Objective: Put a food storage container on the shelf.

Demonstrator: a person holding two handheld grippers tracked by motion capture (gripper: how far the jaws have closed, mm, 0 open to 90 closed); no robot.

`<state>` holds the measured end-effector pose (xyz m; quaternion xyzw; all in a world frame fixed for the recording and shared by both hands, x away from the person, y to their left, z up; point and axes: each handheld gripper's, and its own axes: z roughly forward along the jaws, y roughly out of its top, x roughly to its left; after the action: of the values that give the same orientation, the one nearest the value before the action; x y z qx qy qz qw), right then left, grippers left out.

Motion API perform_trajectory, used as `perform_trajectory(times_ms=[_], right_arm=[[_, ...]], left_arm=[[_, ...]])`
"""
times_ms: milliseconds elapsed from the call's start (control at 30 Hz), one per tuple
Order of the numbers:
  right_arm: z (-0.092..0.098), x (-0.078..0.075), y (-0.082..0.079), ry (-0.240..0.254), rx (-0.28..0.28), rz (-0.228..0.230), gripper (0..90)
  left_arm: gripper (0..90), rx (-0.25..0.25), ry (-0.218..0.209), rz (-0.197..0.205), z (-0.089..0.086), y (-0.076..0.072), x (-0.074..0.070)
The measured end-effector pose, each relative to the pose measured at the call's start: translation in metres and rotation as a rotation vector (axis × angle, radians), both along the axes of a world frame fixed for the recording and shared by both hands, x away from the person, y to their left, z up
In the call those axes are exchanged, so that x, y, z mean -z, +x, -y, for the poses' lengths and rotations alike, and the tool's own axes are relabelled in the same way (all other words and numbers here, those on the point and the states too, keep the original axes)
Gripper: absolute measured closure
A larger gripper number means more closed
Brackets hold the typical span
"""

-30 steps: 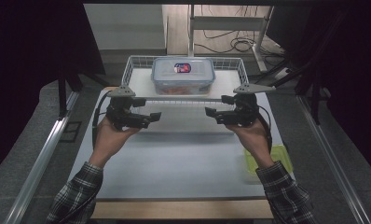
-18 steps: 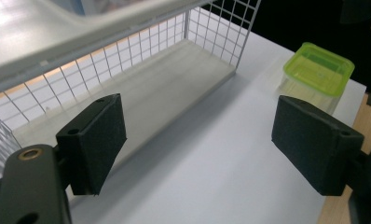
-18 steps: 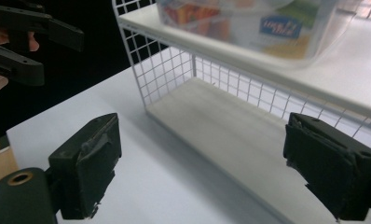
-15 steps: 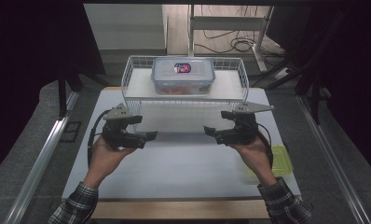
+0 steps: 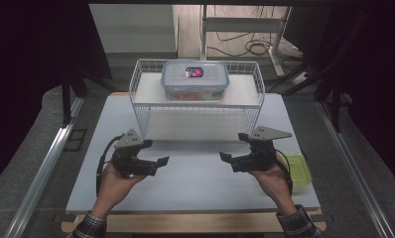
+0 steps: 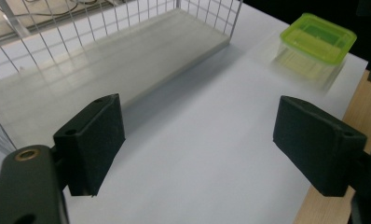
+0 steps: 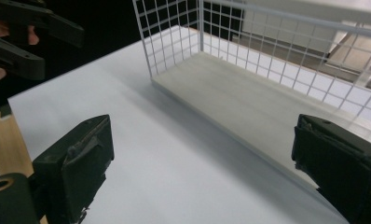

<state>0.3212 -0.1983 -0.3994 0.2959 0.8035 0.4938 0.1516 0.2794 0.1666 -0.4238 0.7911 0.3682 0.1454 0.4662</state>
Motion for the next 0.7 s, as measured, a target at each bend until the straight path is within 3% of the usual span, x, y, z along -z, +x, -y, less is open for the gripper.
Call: perform_trajectory(times_ms=[200, 433, 700], right_arm=[[0.003, 0.008, -0.007, -0.012, 0.005, 0.006, 4.3], [0.002, 0.027, -0.016, 0.006, -0.006, 0.004, 4.3], [-0.004, 0.048, -0.021, -0.035, -0.018, -0.014, 3.0]], left_arm=[[16.5, -0.010, 0.007, 0.006, 0.002, -0.005, 0.013], [16.3, 0.009, 0.010, -0.035, 0.006, -0.010, 0.035], [9.5, 0.013, 0.009, -0.032, 0.009, -0.022, 0.050]])
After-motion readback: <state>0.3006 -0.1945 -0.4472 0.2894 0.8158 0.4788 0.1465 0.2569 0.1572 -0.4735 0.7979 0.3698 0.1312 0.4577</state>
